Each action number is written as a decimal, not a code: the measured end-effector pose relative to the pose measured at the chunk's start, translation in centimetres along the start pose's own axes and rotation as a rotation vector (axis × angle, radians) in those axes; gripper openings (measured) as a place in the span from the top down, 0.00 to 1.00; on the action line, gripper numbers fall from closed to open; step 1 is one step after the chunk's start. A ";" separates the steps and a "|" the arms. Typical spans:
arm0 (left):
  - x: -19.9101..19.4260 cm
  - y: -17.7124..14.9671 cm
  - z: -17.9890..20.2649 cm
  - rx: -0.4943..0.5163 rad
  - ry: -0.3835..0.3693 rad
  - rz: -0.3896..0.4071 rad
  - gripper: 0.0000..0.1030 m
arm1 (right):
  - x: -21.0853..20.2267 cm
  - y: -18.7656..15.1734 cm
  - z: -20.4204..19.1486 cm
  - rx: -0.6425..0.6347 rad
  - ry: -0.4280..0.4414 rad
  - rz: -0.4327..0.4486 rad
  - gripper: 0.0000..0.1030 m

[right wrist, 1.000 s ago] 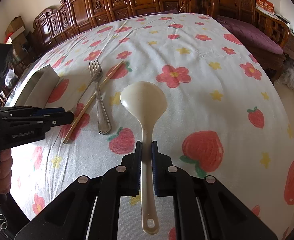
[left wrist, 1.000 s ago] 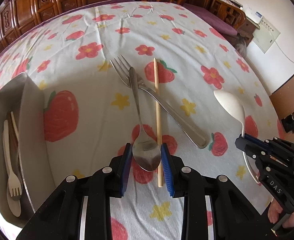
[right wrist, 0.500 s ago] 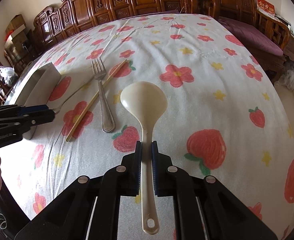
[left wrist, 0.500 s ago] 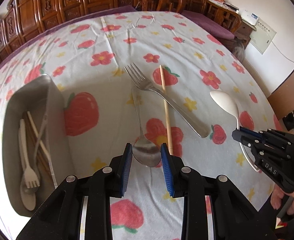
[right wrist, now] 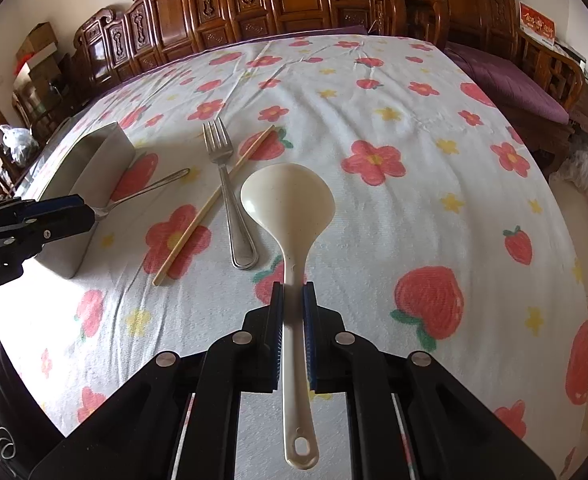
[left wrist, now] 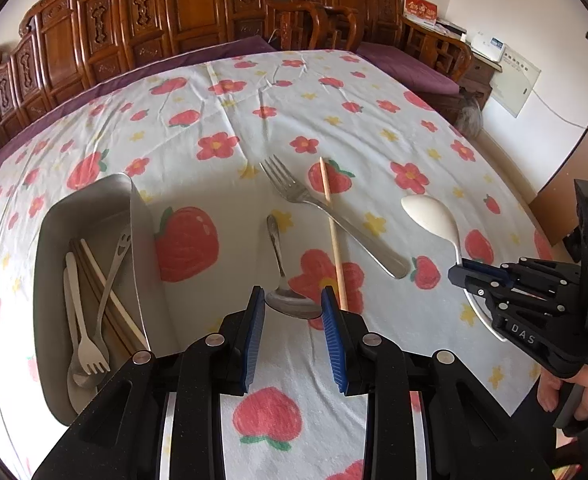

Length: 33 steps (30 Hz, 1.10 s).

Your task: Organize utensils

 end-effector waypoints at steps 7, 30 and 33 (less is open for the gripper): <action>-2.1 0.9 -0.1 0.003 -0.011 0.059 0.74 | -0.6 0.6 -0.7 -0.013 -0.003 0.013 0.89; -4.2 2.5 -2.5 0.002 0.026 0.100 0.99 | -1.4 1.7 -3.5 -0.059 0.009 0.028 0.89; -4.4 2.7 -2.6 0.005 0.037 0.110 0.99 | -1.4 1.9 -3.5 -0.060 0.008 0.026 0.89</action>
Point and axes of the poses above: each gripper's, at about its wrist camera, not at the fingertips, and x roughly the way its jaws point, z to its right, y to its top, the point moved 3 cm from there along x, roughly the way its jaws point, and after that the axes turned 4 degrees about z, right-handed, at the moved point
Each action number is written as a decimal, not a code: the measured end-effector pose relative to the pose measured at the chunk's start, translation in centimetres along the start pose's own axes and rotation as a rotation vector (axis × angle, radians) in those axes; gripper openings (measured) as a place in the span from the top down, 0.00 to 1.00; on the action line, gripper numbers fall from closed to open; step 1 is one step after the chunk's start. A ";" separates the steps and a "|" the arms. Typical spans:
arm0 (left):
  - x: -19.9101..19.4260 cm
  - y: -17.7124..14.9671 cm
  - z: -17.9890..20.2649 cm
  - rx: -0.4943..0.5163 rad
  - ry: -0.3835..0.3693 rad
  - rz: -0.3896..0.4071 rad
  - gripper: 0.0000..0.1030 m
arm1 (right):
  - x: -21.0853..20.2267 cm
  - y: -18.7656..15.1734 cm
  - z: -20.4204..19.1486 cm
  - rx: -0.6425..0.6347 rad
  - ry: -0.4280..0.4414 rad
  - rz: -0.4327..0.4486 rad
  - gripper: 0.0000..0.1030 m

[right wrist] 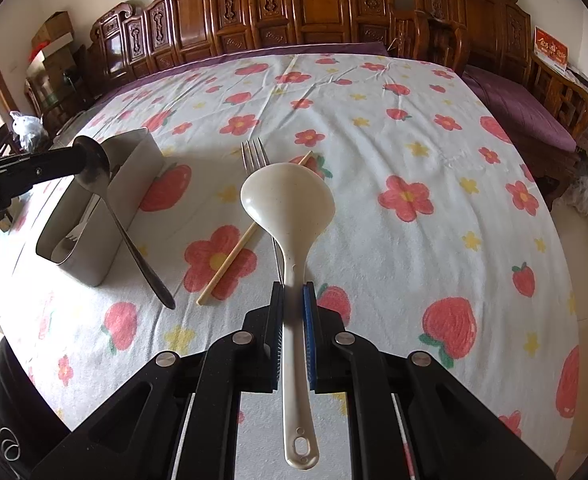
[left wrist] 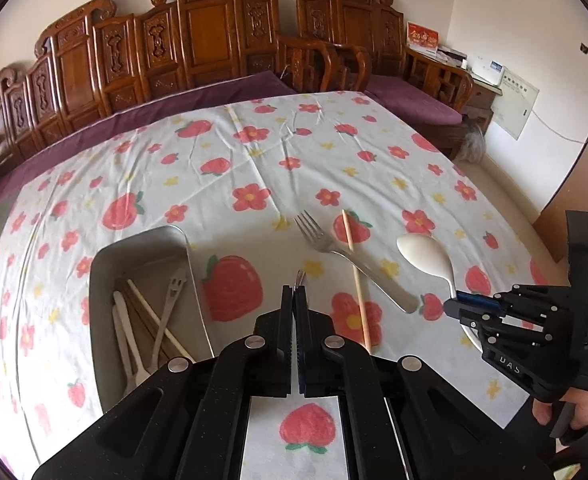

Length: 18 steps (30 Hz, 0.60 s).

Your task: Organize utensils

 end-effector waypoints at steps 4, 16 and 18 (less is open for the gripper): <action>-0.7 0.9 -0.8 -0.010 0.013 0.026 0.99 | -0.3 0.4 -0.4 -0.003 0.006 0.007 0.89; -4.6 2.4 -7.7 -0.080 0.133 0.106 0.99 | -0.9 3.6 -5.1 -0.061 0.074 0.043 0.89; -5.1 2.3 -8.9 -0.078 0.156 0.104 0.99 | -0.9 4.1 -6.4 -0.079 0.089 0.049 0.89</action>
Point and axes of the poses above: each gripper's, at about its wrist camera, not at the fingertips, and x roughly the way its jaws point, z to its right, y to its top, the point moved 3 cm from there along x, roughly the way its jaws point, and after that the axes turned 4 degrees about z, right-handed, at the moved point
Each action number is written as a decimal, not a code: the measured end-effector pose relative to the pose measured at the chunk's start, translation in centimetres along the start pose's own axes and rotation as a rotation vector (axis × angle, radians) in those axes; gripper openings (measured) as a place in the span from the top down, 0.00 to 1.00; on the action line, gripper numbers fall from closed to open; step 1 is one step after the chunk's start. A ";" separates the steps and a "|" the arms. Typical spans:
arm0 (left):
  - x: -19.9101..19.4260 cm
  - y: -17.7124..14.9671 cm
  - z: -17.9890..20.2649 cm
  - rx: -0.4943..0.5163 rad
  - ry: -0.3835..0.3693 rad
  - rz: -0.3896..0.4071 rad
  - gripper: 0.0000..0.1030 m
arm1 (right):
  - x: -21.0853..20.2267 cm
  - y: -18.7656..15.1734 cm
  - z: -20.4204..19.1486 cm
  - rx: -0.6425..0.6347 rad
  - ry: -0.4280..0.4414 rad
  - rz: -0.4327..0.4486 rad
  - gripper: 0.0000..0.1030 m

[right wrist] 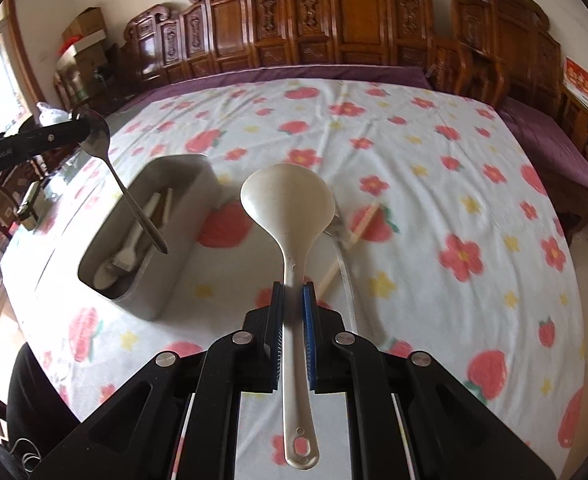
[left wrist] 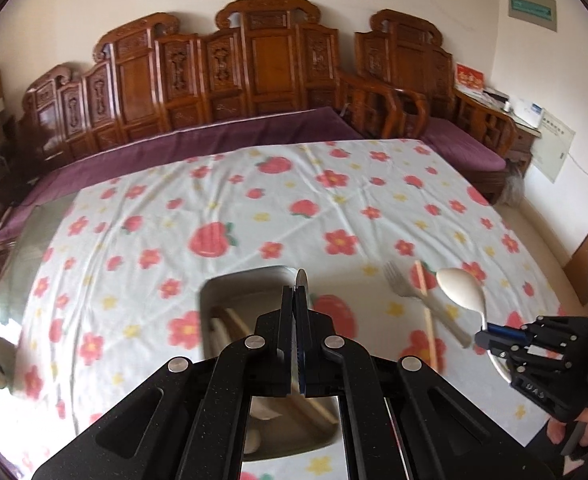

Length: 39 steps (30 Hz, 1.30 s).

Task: Organize utensils
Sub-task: 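Carry the metal spoon into the tray and open the left gripper while the right carries the ladle over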

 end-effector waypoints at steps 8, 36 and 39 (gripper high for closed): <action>-0.8 -1.4 -3.9 0.008 0.060 -0.048 0.99 | 0.6 2.2 -4.7 -0.042 0.076 0.017 0.89; 5.6 -3.9 -5.5 -0.048 -0.018 -0.155 0.81 | 3.2 5.0 -10.3 -0.039 0.153 -0.017 0.89; 5.3 -4.2 -6.3 -0.066 -0.019 -0.150 0.77 | 3.7 5.3 -11.3 -0.044 0.163 -0.022 0.89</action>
Point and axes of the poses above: each gripper's, at about its wrist camera, not at the fingertips, and x roughly the way its jaws point, z to its right, y to its top, the point moved 3 cm from there along x, roughly the way its jaws point, and after that the axes turned 4 degrees about z, right-handed, at the moved point
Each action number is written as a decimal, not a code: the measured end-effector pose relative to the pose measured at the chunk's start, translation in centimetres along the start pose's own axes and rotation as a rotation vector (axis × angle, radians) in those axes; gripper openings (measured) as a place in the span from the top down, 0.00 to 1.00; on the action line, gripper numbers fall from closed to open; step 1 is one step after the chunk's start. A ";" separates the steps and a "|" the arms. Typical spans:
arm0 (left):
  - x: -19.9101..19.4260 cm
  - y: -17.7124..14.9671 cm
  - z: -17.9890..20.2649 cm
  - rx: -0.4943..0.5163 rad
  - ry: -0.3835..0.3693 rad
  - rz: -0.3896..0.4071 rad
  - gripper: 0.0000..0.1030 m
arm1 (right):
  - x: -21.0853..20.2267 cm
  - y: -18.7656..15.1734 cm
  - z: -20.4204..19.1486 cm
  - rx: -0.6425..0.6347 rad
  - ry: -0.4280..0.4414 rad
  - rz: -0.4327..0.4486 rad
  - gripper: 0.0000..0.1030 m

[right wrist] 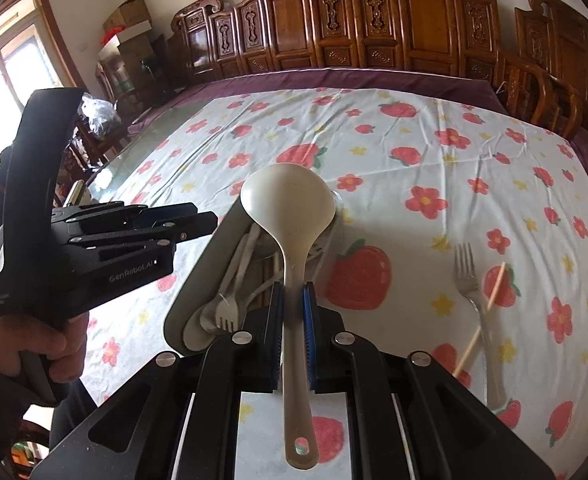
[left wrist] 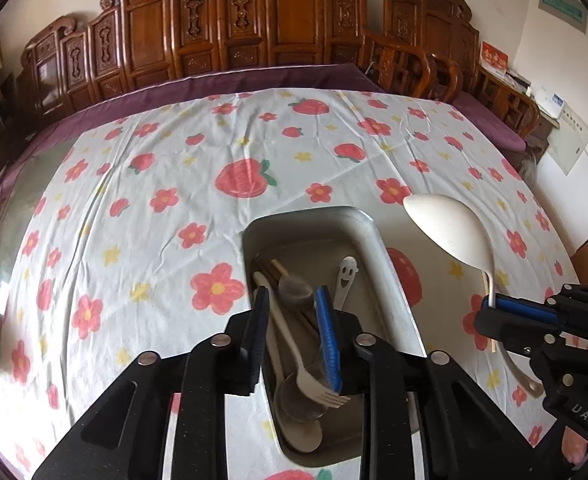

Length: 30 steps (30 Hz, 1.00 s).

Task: Organize utensils
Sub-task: 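Carry the metal spoon into the tray and open the left gripper while the right carries the ladle over, then lower the ladle into the tray with the right gripper while the left withdraws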

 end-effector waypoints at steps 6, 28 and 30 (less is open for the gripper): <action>-1.5 -0.8 -2.4 -0.036 0.011 0.016 0.75 | 1.5 0.7 -2.0 0.007 0.033 -0.011 0.89; -6.6 -3.9 -8.1 -0.086 0.064 0.064 0.45 | 9.2 0.3 -4.9 0.043 0.002 -0.116 0.89; -6.8 -4.0 -8.2 -0.091 0.064 0.068 0.39 | 9.5 0.4 -4.6 0.046 -0.013 -0.116 0.89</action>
Point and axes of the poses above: each gripper's, at about its wrist camera, not at the fingertips, and x roughly the way its jaws point, z to its right, y to its top, the point moved 3 cm from there along x, roughly the way its jaws point, and after that the axes turned 4 degrees about z, right-handed, at the moved point
